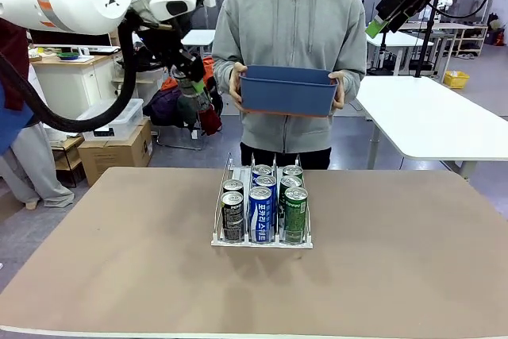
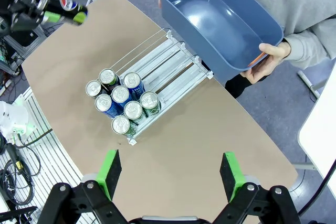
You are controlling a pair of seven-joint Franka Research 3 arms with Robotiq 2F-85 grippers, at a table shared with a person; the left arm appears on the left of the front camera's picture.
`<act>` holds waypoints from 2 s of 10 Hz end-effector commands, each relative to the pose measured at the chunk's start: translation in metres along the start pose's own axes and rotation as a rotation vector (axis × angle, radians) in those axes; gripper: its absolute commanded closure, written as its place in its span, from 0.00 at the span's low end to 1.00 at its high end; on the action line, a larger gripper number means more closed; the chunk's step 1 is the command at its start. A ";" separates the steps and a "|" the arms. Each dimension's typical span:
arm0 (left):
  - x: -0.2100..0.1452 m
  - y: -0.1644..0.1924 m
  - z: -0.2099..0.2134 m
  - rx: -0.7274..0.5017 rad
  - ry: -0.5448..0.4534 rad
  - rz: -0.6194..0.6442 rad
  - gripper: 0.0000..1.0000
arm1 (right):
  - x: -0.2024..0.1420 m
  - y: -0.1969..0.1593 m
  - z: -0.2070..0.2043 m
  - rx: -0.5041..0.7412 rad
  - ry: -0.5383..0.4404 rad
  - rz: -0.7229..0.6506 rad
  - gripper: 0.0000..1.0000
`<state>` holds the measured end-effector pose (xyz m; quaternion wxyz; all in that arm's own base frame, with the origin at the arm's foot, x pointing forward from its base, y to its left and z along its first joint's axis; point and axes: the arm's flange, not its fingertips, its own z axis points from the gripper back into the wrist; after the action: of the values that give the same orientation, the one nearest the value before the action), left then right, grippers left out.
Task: Fill the beverage cans into the dispenser.
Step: Place the picked Pepsi coke in the line of the Automatic Can Dispenser with the same cans.
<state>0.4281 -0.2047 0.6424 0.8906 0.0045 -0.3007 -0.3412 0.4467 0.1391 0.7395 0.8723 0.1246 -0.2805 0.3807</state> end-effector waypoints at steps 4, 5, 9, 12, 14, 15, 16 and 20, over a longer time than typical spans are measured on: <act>-0.035 -0.083 -0.002 -0.146 0.095 -0.062 0.42 | -0.001 0.001 0.001 0.005 0.007 -0.001 0.00; -0.038 -0.091 -0.003 -0.175 0.105 -0.064 0.42 | -0.001 0.001 0.001 0.005 0.007 -0.001 0.00; -0.036 -0.099 -0.012 -0.165 0.113 -0.072 0.42 | -0.001 0.001 0.001 0.005 0.007 -0.001 0.00; -0.036 -0.099 -0.012 -0.165 0.113 -0.072 0.42 | -0.001 0.001 0.001 0.005 0.007 -0.001 0.00; -0.035 -0.098 -0.012 -0.129 0.100 -0.038 0.42 | -0.001 0.001 0.001 0.005 0.007 -0.001 0.00; -0.038 -0.106 -0.017 -0.107 0.098 -0.019 0.42 | -0.001 0.001 0.001 0.005 0.007 -0.001 0.00; -0.042 -0.115 -0.023 -0.104 0.092 -0.014 0.42 | -0.001 0.001 0.001 0.005 0.007 -0.001 0.00; -0.068 -0.148 -0.046 -0.077 0.104 -0.059 0.42 | -0.001 0.001 0.001 0.005 0.007 -0.001 0.00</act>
<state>0.3298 -0.2879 0.5432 0.8958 -0.0087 -0.2248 -0.3833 0.4467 0.1391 0.7395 0.8723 0.1246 -0.2805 0.3807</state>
